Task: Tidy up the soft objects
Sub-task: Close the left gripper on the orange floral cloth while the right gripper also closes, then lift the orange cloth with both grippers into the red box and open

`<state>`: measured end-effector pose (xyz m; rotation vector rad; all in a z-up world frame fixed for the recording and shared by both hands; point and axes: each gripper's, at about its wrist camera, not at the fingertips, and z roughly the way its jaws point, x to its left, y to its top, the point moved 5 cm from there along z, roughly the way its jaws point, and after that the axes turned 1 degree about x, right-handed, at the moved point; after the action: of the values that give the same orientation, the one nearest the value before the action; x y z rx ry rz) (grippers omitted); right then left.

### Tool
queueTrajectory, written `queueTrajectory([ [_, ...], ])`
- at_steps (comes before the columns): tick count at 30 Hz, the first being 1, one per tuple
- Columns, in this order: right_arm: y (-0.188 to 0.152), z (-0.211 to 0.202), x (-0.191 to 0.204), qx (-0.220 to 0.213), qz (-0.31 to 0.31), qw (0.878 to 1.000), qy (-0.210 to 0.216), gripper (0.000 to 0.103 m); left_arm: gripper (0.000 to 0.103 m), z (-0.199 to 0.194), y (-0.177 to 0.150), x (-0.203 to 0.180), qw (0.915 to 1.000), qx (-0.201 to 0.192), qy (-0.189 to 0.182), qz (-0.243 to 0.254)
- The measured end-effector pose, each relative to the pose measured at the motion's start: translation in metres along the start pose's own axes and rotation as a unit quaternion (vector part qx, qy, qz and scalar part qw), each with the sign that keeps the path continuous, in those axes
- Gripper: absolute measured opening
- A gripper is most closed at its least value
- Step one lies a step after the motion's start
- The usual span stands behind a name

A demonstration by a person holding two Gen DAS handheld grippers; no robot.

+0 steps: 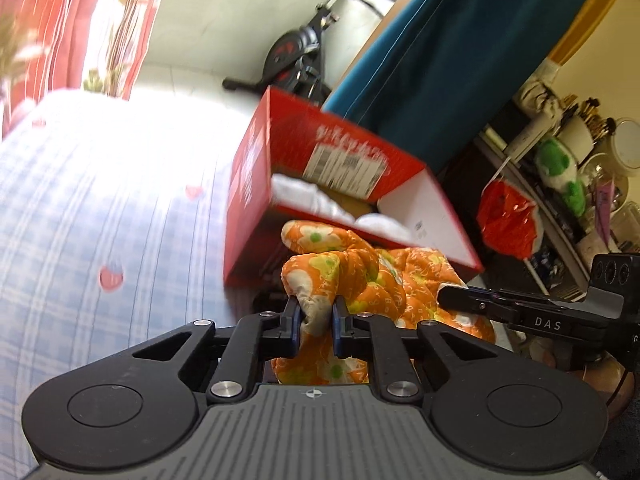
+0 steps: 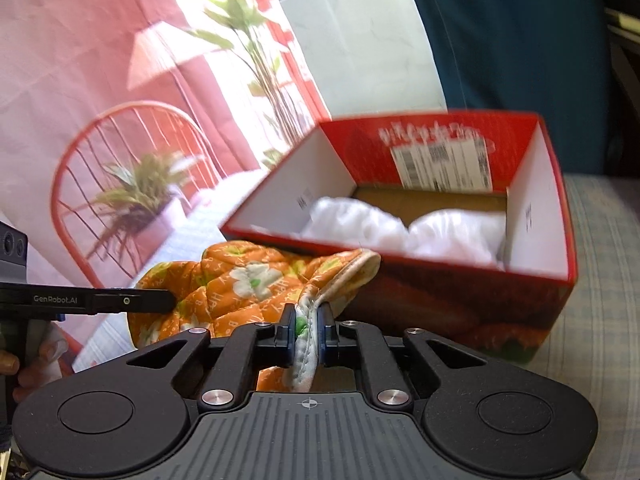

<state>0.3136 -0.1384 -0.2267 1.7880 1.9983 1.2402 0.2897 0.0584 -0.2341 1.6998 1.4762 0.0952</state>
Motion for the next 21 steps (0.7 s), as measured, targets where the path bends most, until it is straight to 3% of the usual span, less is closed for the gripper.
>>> queueTrajectory([
  [10, 0.056, -0.028, -0.007, -0.069, -0.025, 0.997, -0.004, 0.009, 0.016, -0.009, 0.049, -0.038, 0.9973, -0.056, 0.001, 0.047],
  [15, 0.083, -0.02, -0.025, -0.081, -0.054, 0.994, -0.044, 0.009, 0.016, 0.028, 0.075, -0.058, 0.9946, -0.059, 0.024, 0.082],
  [21, 0.104, 0.016, -0.063, -0.072, -0.068, 0.989, -0.109, 0.009, 0.016, 0.087, 0.102, -0.067, 0.9931, -0.034, 0.05, 0.1],
])
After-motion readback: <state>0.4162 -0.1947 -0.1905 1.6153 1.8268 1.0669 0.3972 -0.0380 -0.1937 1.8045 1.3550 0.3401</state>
